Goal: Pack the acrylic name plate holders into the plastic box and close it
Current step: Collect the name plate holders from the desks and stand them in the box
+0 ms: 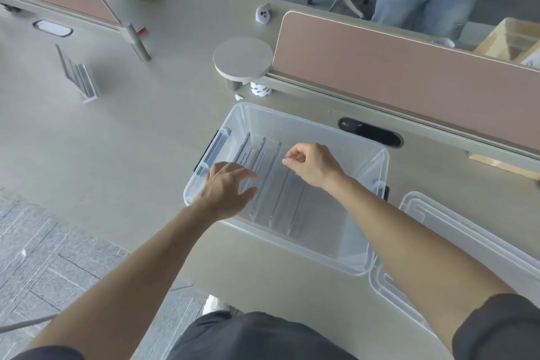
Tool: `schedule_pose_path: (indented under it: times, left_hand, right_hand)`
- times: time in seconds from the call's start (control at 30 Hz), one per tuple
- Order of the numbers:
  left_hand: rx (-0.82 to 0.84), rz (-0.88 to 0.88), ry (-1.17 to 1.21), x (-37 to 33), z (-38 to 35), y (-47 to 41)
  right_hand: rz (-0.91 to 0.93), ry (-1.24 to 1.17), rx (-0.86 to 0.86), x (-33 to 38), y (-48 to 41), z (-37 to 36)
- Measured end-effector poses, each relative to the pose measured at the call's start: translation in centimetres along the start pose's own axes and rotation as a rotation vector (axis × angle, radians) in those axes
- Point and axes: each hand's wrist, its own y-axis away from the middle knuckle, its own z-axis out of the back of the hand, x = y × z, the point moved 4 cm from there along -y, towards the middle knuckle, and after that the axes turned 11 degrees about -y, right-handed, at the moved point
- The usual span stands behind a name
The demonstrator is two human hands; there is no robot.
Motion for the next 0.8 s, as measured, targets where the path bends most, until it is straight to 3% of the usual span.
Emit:
schedule_pose_path:
  times: [0.33, 0.6, 0.8]
  left_hand:
    - [-0.238, 0.095, 0.195, 14.3, 5.8, 7.9]
    - [-0.284, 0.27, 0.27, 27.8, 9.9, 16.7]
    - [-0.298, 0.379, 0.264, 34.8, 11.7, 18.2]
  right_hand:
    - [0.226, 0.146, 0.045, 14.9, 1.3, -10.6]
    - [0.302, 0.416, 0.132, 25.9, 2.4, -22.1]
    - [0.367, 0.557, 0.169, 30.9, 0.7, -26.3]
